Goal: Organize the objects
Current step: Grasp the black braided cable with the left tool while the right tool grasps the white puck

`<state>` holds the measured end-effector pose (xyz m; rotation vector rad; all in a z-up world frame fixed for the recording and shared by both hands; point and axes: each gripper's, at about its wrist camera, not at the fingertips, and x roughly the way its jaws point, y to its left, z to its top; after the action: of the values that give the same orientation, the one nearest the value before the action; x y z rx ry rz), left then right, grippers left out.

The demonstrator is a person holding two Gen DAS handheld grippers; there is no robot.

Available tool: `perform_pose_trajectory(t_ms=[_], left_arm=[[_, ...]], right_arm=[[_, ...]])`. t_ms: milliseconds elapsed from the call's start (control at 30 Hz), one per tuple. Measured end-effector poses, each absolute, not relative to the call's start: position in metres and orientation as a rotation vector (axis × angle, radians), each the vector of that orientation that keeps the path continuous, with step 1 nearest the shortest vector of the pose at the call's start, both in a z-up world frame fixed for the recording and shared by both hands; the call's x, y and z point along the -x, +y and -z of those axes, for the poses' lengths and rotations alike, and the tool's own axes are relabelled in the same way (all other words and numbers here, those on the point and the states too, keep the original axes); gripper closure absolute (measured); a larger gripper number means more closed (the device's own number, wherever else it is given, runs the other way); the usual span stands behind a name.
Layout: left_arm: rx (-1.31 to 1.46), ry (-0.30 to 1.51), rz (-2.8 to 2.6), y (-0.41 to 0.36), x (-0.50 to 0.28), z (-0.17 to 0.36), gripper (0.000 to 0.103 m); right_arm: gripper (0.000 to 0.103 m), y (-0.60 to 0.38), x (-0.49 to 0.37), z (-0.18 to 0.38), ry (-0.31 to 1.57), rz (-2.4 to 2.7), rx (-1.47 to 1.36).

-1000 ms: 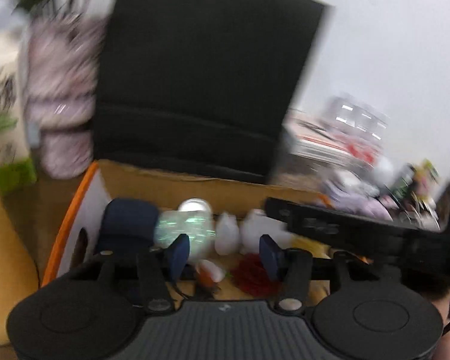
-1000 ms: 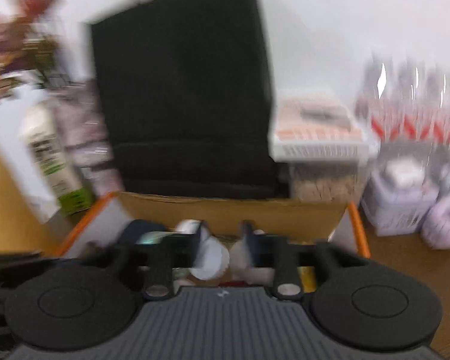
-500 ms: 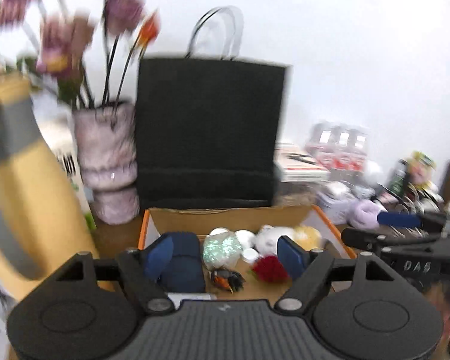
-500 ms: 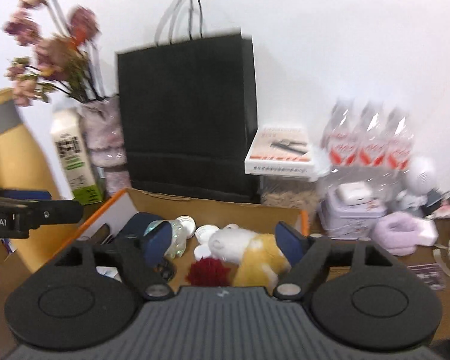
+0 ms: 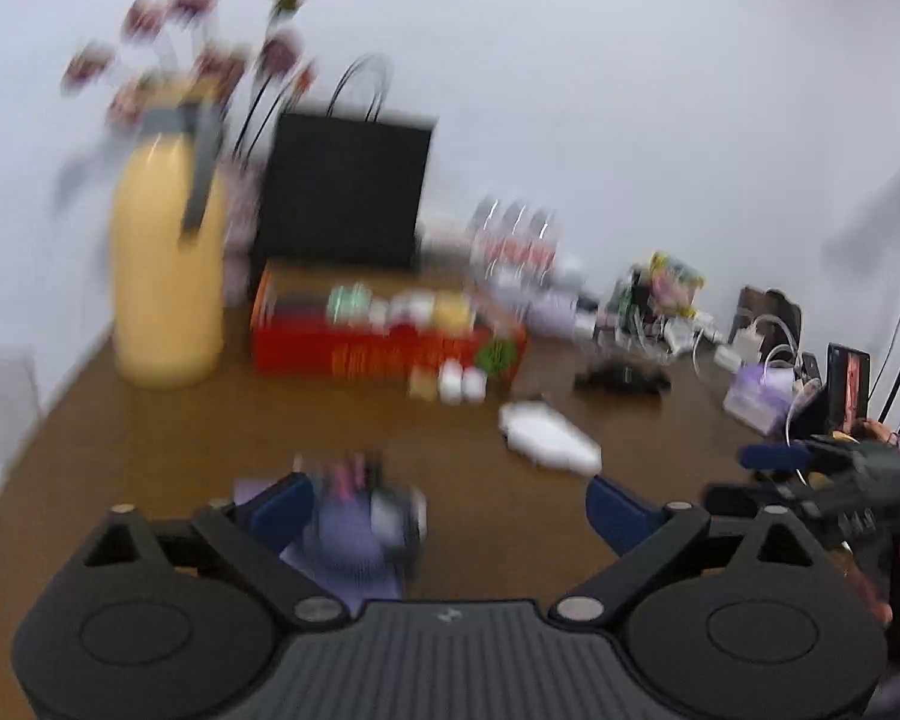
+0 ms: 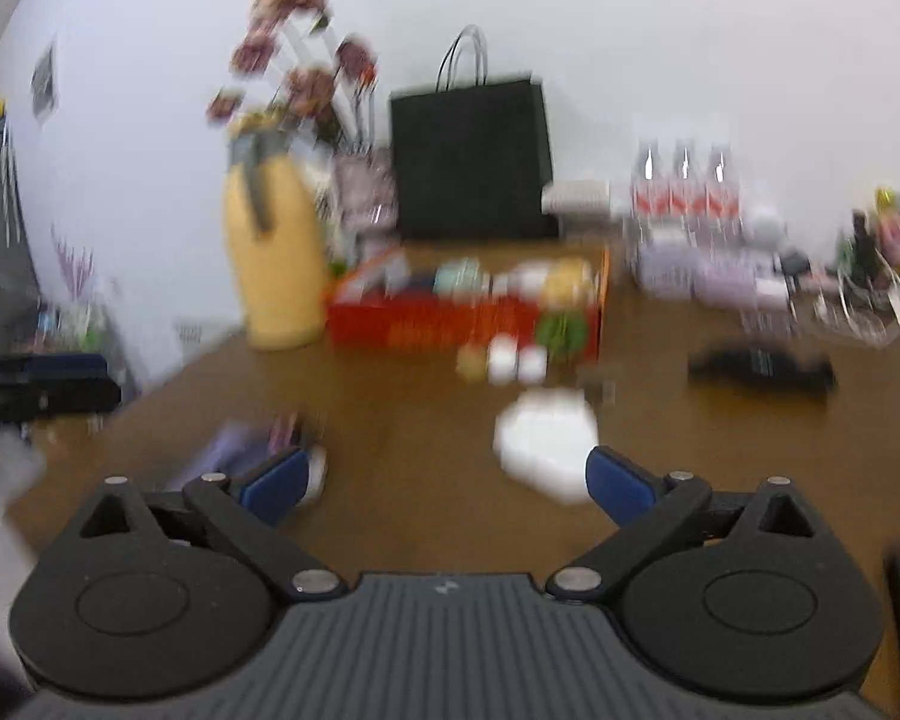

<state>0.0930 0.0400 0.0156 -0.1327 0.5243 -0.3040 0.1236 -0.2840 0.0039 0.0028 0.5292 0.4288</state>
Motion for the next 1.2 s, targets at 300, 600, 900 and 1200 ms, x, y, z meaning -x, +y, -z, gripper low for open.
perform_pose_trajectory(t_ms=[300,600,900,1200], left_arm=[[0.09,0.505,0.227,0.036,-0.139,0.013,0.003],[-0.125,0.616,0.217,0.009,-0.214,0.068,0.007],[-0.115,0.639,0.249,0.017,-0.215,0.075,0.028],[-0.187,0.632,0.228,0.024,-0.21,0.074,0.012]], right_arm=[[0.002,-0.292,-0.086,-0.002,0.495,-0.423,0.068],[0.03,-0.252,-0.132,0.037,0.586,-0.397,0.057],[0.069,-0.193,-0.22,0.057,0.633,-0.564,0.027],[0.076,-0.15,-0.25,0.074,0.739,-0.708,0.102]])
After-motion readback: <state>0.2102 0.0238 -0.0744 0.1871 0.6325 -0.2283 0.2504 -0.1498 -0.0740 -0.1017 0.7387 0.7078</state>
